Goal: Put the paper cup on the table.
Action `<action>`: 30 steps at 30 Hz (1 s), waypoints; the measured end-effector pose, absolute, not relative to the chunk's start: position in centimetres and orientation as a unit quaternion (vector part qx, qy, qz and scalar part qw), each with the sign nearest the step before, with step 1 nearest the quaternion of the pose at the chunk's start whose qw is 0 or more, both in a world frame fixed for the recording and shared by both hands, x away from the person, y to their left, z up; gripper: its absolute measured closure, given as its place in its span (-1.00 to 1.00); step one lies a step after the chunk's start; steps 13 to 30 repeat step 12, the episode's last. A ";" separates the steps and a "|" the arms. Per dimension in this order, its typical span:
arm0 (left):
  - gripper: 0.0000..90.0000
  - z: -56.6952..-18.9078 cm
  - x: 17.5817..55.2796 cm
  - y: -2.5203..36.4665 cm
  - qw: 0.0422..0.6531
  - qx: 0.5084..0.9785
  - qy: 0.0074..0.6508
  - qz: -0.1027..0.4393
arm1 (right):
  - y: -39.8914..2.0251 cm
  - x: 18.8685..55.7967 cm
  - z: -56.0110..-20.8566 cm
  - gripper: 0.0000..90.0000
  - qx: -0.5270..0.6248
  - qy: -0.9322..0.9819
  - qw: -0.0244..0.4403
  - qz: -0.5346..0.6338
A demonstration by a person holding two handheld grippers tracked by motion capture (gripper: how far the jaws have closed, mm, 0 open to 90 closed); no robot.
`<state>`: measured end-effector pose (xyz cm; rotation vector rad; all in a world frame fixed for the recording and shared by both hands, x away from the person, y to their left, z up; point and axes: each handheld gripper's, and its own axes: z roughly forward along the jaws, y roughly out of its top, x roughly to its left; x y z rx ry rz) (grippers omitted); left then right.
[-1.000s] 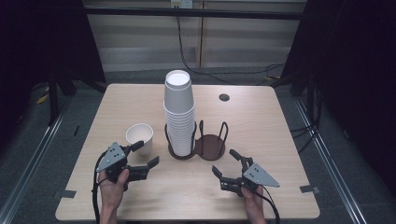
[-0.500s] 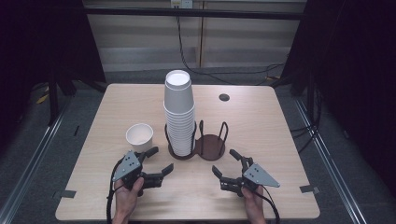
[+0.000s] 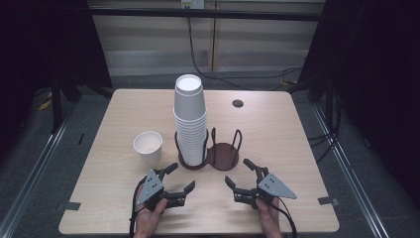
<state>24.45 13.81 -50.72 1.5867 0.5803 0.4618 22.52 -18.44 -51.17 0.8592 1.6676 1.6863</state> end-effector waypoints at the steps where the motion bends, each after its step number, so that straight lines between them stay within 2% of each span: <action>1: -0.66 -50.7 24.3 13.8 0.643 0.695 0.250 0.205 | -18.4 22.5 -51.2 -0.71 0.324 0.630 0.305 0.637; 5: -0.66 -51.0 23.7 14.1 0.665 0.664 0.246 0.238 | -18.4 22.5 -51.2 -0.71 0.325 0.630 0.305 0.637; 30: -0.66 -51.0 23.8 13.8 0.662 0.671 0.240 0.231 | -18.4 22.5 -51.1 -0.72 0.339 0.628 0.311 0.628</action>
